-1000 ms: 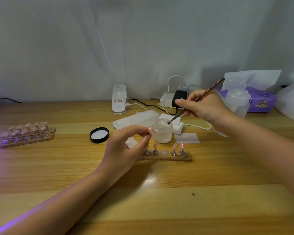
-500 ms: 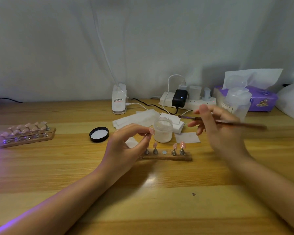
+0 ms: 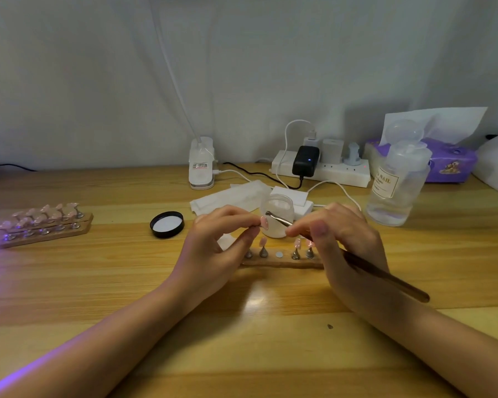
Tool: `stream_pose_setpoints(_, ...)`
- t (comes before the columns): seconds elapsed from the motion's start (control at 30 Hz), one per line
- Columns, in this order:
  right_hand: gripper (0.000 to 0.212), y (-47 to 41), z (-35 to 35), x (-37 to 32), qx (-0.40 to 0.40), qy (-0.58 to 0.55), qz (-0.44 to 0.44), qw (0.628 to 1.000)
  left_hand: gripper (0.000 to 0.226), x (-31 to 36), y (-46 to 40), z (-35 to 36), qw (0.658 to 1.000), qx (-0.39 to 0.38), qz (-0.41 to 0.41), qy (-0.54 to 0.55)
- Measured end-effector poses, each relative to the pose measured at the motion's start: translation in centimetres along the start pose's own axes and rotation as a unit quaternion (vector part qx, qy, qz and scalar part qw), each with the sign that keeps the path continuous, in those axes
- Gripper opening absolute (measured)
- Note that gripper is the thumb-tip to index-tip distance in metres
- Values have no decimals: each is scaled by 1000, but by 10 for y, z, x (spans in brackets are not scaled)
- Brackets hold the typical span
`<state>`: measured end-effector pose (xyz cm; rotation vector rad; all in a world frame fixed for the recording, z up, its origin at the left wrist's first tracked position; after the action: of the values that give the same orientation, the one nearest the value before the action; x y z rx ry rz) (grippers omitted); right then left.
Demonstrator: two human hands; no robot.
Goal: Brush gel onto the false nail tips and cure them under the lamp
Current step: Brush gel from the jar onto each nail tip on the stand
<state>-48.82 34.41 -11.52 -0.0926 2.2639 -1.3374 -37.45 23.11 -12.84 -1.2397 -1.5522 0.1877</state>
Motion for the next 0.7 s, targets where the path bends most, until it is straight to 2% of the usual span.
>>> stream_pose_setpoints(0.17, 57, 5, -2, 1, 2, -33, -2, 999, 23, -2, -1, 0, 1000, 3, -5, 8)
stream_pose_setpoints(0.37, 44, 4, -1, -1, 14, -32, 3, 999, 25, -3, 0, 0, 1000, -4, -9, 3)
stream_pose_setpoints(0.53, 57, 9, -2, 2, 8, -62, 8, 998, 30, -1, -2, 0, 1000, -7, 6, 10)
stream_pose_setpoints(0.7, 47, 5, -1, 0, 16, -41, 8, 999, 28, -1, -2, 0, 1000, -12, 4, 7)
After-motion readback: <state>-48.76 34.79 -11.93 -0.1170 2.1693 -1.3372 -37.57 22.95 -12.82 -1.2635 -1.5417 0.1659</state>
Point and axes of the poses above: each hand's wrist, its own y-axis away from the middle knuckle, its own z-axis out of the palm, x = y × z, the point moved 6 cm from there along -y, towards the middle knuckle, and after that the axes turned 1 degree about y, right-handed, at the moved point
